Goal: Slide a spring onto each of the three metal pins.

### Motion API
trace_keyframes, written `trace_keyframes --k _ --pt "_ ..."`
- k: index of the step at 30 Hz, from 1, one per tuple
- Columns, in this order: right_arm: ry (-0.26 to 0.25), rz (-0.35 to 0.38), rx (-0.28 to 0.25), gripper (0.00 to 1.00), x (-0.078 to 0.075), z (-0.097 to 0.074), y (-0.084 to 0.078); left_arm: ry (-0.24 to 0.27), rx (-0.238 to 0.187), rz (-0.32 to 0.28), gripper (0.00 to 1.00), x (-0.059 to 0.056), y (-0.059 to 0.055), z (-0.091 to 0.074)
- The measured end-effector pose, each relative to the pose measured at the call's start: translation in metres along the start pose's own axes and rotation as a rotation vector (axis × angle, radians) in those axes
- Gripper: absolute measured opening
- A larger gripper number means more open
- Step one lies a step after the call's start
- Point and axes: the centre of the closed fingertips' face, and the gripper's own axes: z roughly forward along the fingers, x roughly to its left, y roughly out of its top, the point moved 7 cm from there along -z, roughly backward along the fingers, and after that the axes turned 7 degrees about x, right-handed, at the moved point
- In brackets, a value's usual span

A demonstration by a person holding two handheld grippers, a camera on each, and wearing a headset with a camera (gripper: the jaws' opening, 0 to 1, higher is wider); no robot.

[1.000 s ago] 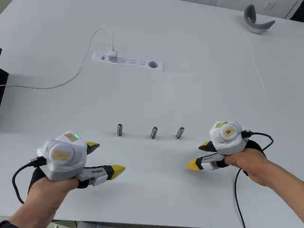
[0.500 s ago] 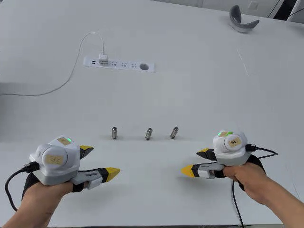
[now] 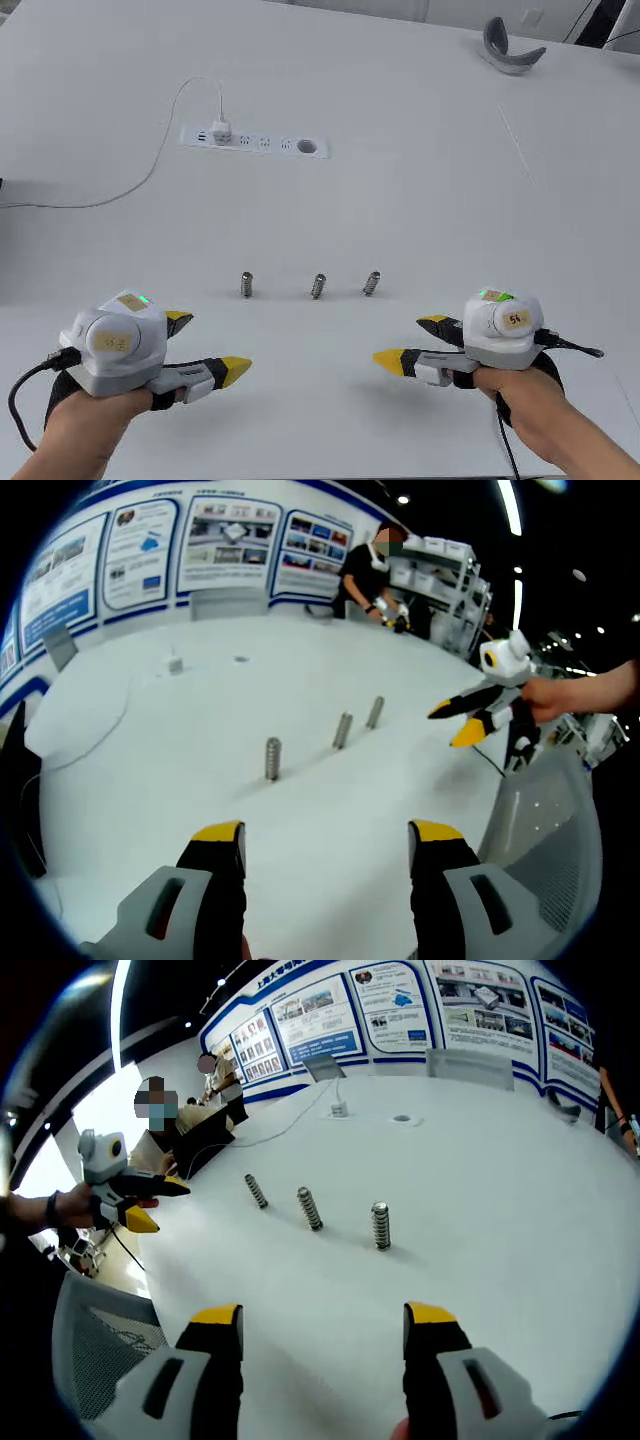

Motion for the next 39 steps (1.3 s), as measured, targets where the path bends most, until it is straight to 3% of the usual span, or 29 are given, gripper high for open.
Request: trace_keyframes --k 10,20,39 --pt "-0.020 0.017 -0.031 0.76 0.005 -0.002 0.000 0.024 0.006 0.003 0.70 0.007 0.002 -0.005" --pt "-0.019 0.012 -0.061 0.83 0.008 -0.007 0.005 0.040 -0.015 -0.013 0.73 0.011 0.007 -0.007" --pt "0.005 0.001 -0.070 0.86 0.014 -0.004 0.007 0.041 -0.013 -0.018 0.76 0.005 0.008 -0.011"
